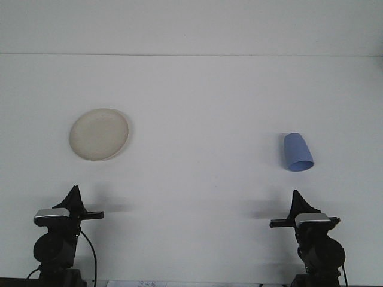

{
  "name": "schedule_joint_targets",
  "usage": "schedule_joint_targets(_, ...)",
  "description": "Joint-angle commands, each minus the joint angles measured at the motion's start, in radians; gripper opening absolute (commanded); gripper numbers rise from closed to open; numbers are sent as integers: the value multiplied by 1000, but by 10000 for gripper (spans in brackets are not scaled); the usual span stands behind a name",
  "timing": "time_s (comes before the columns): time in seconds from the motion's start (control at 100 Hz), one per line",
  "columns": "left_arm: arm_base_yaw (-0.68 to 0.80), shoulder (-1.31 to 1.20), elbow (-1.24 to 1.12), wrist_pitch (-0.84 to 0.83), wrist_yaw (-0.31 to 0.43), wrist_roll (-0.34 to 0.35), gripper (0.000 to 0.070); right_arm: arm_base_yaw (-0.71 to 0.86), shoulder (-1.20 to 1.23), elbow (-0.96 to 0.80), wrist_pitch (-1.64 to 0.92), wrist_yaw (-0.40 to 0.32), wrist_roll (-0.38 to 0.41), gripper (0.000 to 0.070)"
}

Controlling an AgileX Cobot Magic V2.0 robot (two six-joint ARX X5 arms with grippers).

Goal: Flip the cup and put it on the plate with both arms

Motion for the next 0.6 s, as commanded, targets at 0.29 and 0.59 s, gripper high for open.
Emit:
schedule_joint_targets(0.29,1,-2,-19,14,-3,12,15,1,0,-2,12,-17,86,4)
schedule_joint_targets(0.59,1,-2,-19,14,-3,12,15,1,0,8,39,-21,319,6)
